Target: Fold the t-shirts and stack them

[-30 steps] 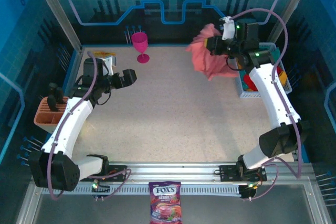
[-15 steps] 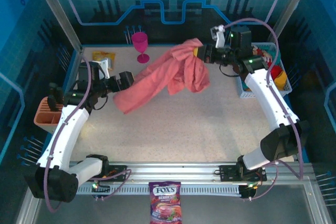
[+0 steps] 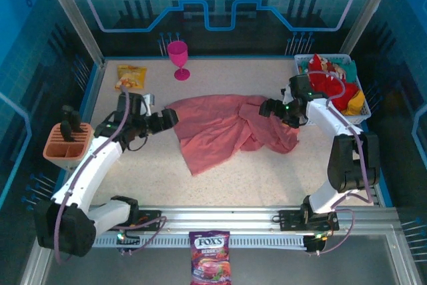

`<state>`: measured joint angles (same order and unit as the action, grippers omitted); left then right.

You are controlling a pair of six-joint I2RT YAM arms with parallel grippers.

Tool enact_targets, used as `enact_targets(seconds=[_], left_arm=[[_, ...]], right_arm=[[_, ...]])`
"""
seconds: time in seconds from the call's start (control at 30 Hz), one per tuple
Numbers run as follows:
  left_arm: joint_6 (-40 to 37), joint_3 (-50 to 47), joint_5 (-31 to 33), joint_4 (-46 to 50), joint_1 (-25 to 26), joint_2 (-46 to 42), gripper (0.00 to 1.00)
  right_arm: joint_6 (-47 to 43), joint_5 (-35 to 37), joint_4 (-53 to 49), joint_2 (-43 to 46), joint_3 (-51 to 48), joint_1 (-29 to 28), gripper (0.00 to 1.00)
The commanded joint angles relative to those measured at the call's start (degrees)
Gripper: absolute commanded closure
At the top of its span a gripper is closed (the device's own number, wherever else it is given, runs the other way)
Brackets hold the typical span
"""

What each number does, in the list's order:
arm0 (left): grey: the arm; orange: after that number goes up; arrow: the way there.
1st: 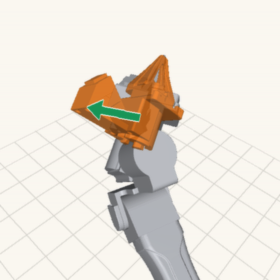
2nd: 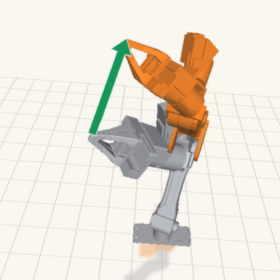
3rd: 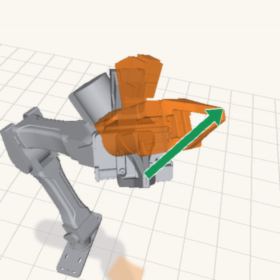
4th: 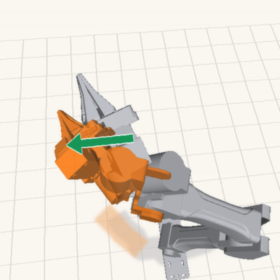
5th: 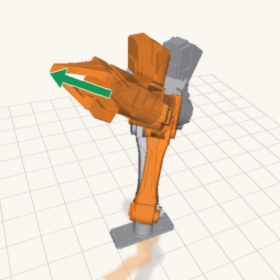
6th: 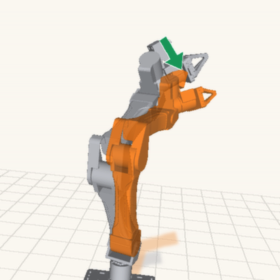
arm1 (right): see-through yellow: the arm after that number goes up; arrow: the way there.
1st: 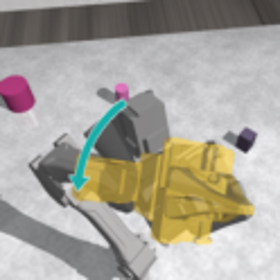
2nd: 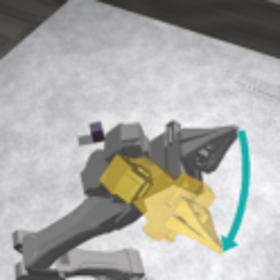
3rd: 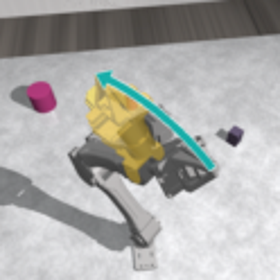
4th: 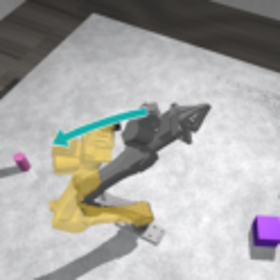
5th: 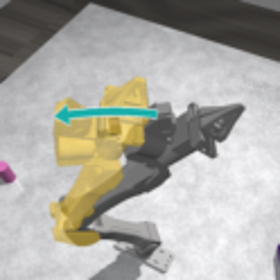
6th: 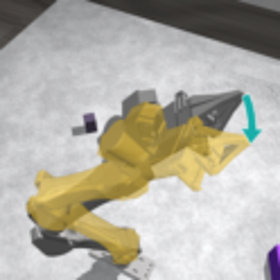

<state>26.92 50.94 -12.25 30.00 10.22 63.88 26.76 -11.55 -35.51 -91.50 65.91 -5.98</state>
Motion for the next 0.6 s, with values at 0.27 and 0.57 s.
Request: enact_targets(seconds=[0.27, 0.57], left_arm=[[11.30, 6.63, 0.39, -18.19, 17.98, 19.95, 0.19], [9.24, 16.17, 1.37, -14.35, 20.90, 28.20, 0.19]], right_arm=[[4.75, 12.69, 2.28, 14.44, -11.29, -1.37, 0.15], [12.16, 17.75, -2.88, 16.08, -18.87, 3.55, 0.12]])
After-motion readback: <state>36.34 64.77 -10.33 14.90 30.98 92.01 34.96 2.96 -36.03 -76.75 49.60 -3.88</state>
